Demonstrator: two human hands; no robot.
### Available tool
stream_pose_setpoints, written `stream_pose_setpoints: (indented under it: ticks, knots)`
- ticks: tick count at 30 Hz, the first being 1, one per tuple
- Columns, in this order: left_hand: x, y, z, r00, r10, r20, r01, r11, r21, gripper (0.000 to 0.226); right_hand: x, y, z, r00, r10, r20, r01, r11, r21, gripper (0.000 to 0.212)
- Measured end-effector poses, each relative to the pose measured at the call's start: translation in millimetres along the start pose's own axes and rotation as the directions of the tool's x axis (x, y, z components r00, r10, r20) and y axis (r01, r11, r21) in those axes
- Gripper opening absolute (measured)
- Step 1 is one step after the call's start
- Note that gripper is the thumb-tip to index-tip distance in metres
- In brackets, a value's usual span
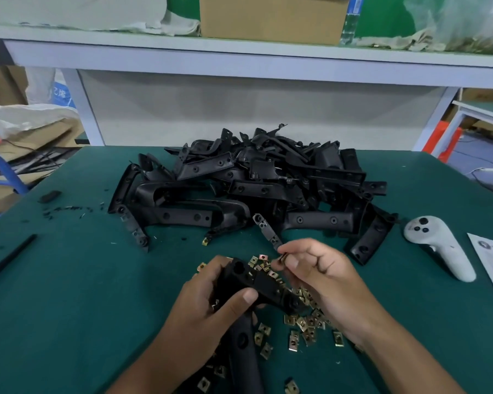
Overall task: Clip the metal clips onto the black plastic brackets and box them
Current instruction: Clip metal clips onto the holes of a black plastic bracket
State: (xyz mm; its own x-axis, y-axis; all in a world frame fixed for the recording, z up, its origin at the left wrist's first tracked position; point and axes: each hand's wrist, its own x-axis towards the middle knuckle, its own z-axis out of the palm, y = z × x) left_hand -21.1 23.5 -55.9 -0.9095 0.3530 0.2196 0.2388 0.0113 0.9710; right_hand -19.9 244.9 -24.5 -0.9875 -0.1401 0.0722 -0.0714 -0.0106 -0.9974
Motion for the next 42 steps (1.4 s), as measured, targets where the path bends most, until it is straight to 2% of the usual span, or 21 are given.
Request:
stream_pose_setpoints:
  ticks: [5,8,12,17,20,26,31,34,37,40,42]
  knots:
    - [-2.2,0.2,7.8,0.997,-0.002,0.073,0.005,0.999,-0.042,0.027,-2.5,0.1,4.2,1.0,-0.008,0.018,0.008,1.0,0.019,0.039]
    - [-2.6,-3.0,8.1,0.991,-0.049,0.122,0.063,0.992,-0.113,0.035,-2.5,0.7,4.8,1.0,-0.009,0.022,0.008,0.999,0.035,0.045]
    - [-0.9,-1.2,7.0,0.989,-0.025,0.148,0.05,0.984,-0.169,0.022,-2.5,-0.8,6.5,1.0,-0.012,0.008,0.011,0.999,0.031,0.05]
    - [-1.0,-2.5,8.6,0.991,-0.007,0.135,0.027,0.989,-0.146,0.027,-5.9,-5.4,8.9,0.999,0.002,0.041,-0.005,0.999,0.05,0.042]
    - [-1.6,-2.2,8.9,0.987,-0.025,0.16,0.056,0.98,-0.191,0.032,-7.2,-8.0,11.2,0.998,0.02,0.053,-0.023,0.998,0.06,0.028]
    - [-2.4,-2.9,9.3,0.984,-0.06,0.168,0.1,0.967,-0.236,0.037,-9.2,-10.4,12.9,0.993,0.021,0.117,-0.028,0.998,0.064,0.019]
    - [-1.8,-1.8,8.9,0.984,-0.048,0.171,0.091,0.962,-0.256,0.036,-9.8,-7.9,10.7,0.992,-0.032,0.122,0.031,0.999,0.014,0.02]
    - [-3.0,-1.5,10.9,0.993,-0.025,0.113,0.045,0.982,-0.181,0.036,-11.1,-5.4,8.7,0.987,-0.038,0.154,0.04,0.999,-0.007,0.024]
    - [-1.8,-0.8,11.3,1.0,0.0,0.016,0.002,0.986,-0.167,0.034,-11.2,-2.2,6.4,0.972,0.008,0.236,-0.016,0.999,0.036,0.043]
    - [-0.5,3.5,9.6,1.0,-0.009,0.007,0.01,0.988,-0.154,0.022,-10.5,-0.6,1.2,0.959,0.001,0.283,0.006,1.0,-0.022,0.056]
    - [-0.6,5.9,9.6,0.999,-0.029,0.028,0.034,0.976,-0.217,0.023,-8.1,0.2,-1.4,0.952,0.02,0.307,0.006,0.996,-0.086,0.054]
